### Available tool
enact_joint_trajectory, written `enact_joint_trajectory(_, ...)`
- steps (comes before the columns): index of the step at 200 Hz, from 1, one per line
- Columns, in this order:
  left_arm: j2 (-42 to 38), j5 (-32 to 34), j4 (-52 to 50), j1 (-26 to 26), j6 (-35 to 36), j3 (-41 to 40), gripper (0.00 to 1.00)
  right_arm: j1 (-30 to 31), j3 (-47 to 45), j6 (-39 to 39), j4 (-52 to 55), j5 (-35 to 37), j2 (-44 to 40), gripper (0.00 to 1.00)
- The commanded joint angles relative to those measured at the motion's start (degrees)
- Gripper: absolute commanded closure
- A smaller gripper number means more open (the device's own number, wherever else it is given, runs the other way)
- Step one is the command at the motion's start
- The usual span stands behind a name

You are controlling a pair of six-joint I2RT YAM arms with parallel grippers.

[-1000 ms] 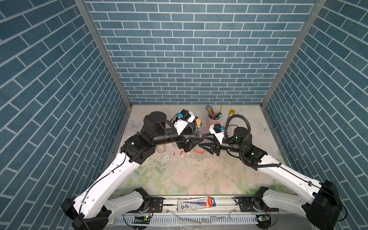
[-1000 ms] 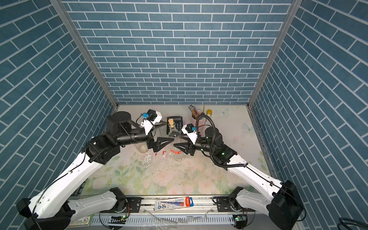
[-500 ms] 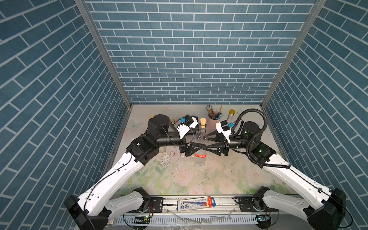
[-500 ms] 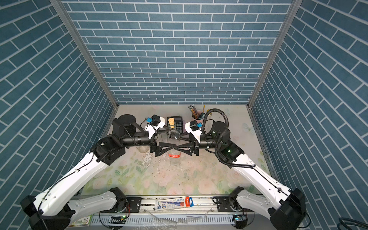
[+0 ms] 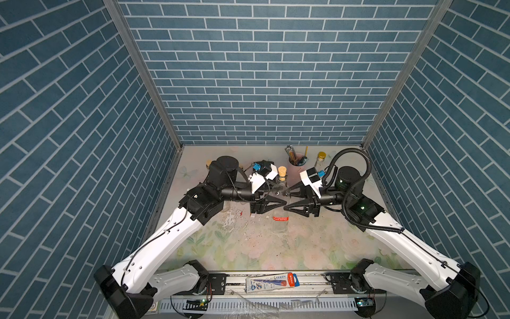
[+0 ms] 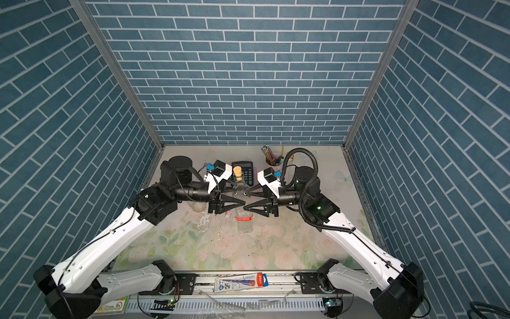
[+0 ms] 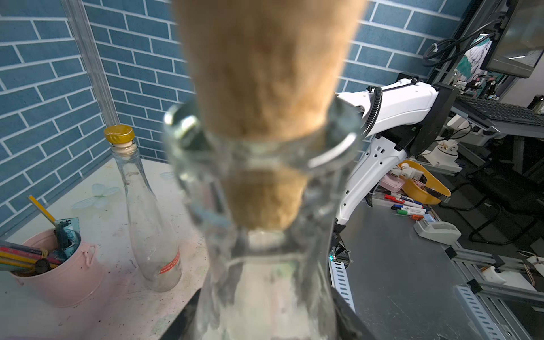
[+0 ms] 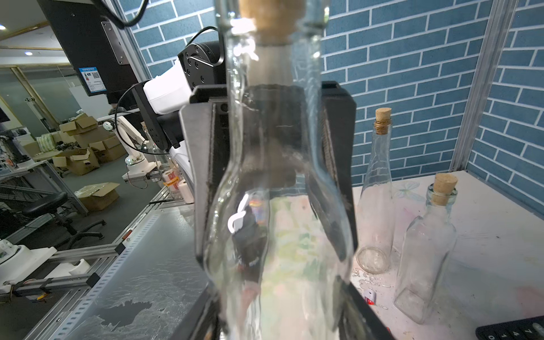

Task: Remove the label from the bottle
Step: Pick up the bottle from the center of the board.

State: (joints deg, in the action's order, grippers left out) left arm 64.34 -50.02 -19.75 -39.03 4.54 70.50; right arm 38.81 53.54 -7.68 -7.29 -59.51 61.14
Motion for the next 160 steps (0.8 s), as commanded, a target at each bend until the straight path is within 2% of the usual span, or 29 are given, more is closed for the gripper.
enact_joint_trajectory(1, -0.1, 0.8, -0.3, 0.1, 1.7, 0.5, 0.83, -0.3, 2.3, -1.7, -2.8, -0.8, 0.1, 0.96)
enact_joint_trajectory(13, -0.5, 1.4, 0.6, 0.0, 1.5, 0.0, 0.93, -0.3, 2.0, -2.2, -3.3, -0.2, 0.3, 0.92)
enact_joint_trajectory(22, -0.8, 2.3, 1.1, 0.0, 1.4, -0.4, 1.0, -0.3, 1.8, -2.7, -3.8, 0.7, 0.4, 0.85)
enact_joint_trajectory(37, -1.6, 3.5, 2.3, 0.0, 1.1, -1.2, 1.0, -0.3, 1.2, -3.5, -4.8, 2.2, 0.2, 0.7)
enact_joint_trajectory(47, -2.2, 4.5, 3.6, 0.0, 0.8, -2.1, 1.0, -0.5, 0.7, -3.9, -5.3, 3.1, 0.0, 0.54)
enact_joint_trajectory(62, -3.1, 7.2, 5.3, 0.0, 0.3, -3.5, 1.0, -1.0, 0.1, -4.2, -5.0, 5.0, -0.3, 0.35)
enact_joint_trajectory(73, -3.5, 10.0, 5.9, 0.0, 0.0, -4.0, 1.0, -1.7, -0.3, -4.1, -4.0, 6.6, -0.9, 0.28)
enact_joint_trajectory(100, -3.7, 16.6, 5.9, 0.0, -0.5, -4.6, 1.0, -5.0, -2.5, -3.9, -2.1, 9.2, -2.9, 0.02)
enact_joint_trajectory(120, -3.9, 20.9, 7.1, 0.0, -1.9, -5.0, 1.0, -7.1, -3.9, -3.9, -0.2, 10.2, -4.4, 0.01)
enact_joint_trajectory(138, -3.7, 26.3, 8.7, -0.1, -4.5, -5.3, 1.0, -7.4, -4.4, -1.9, 4.6, 15.1, -5.7, 0.01)
enact_joint_trajectory(160, -3.0, 38.7, 9.3, -2.5, -6.7, -5.0, 1.0, -7.4, -7.0, -2.6, 5.7, 22.5, -6.9, 0.01)
